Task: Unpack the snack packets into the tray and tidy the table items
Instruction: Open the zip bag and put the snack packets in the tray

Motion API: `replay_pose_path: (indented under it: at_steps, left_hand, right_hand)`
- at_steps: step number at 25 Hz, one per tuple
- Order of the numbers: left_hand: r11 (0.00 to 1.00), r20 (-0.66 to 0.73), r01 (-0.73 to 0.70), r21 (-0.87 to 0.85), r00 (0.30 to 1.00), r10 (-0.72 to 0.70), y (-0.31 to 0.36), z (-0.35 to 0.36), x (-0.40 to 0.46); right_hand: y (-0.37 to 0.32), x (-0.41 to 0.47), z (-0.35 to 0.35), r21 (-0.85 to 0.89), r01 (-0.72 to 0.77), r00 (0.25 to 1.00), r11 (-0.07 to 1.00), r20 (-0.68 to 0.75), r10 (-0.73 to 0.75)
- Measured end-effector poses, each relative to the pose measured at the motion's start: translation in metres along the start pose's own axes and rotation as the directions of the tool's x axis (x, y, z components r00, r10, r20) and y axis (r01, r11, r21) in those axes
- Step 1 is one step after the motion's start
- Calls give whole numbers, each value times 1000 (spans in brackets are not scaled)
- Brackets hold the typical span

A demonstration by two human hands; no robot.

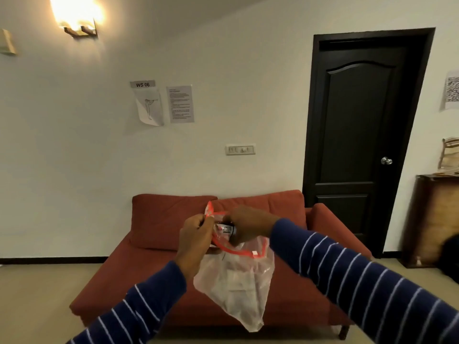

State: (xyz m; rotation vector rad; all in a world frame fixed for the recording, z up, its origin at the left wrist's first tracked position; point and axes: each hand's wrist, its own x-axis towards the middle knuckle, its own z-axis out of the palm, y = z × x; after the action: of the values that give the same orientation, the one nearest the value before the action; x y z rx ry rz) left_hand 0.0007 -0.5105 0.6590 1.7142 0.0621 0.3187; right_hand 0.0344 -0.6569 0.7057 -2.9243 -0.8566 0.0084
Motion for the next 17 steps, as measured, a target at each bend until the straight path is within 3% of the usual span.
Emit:
replay_pose_path:
  at_steps: [2,6,9,12,17]
  left_hand:
    - [995,13,86,-59,996,-85,-9,-7,2]
    - [990,88,96,-104,992,-87,-23,-13,-7]
    - [982,137,85,-168,989,-63,-22,-15,-15]
    - [933,243,177,-314,965,-101,-10,-13,-18]
    - [829,245,301,-471,948,-205,15,-6,-20]
  right_hand:
    - [6,-5,-28,42,-16,1000,999,26,15]
    - [27,-26,-72,67,30,977,997,-215,-15]
    - [35,-43,-76,201,176,939,964,-328,-103]
    - [33,-49,-60,262,361,881,895,-411,-235]
    - [25,-50,-48,444,422,872,790,-438,-220]
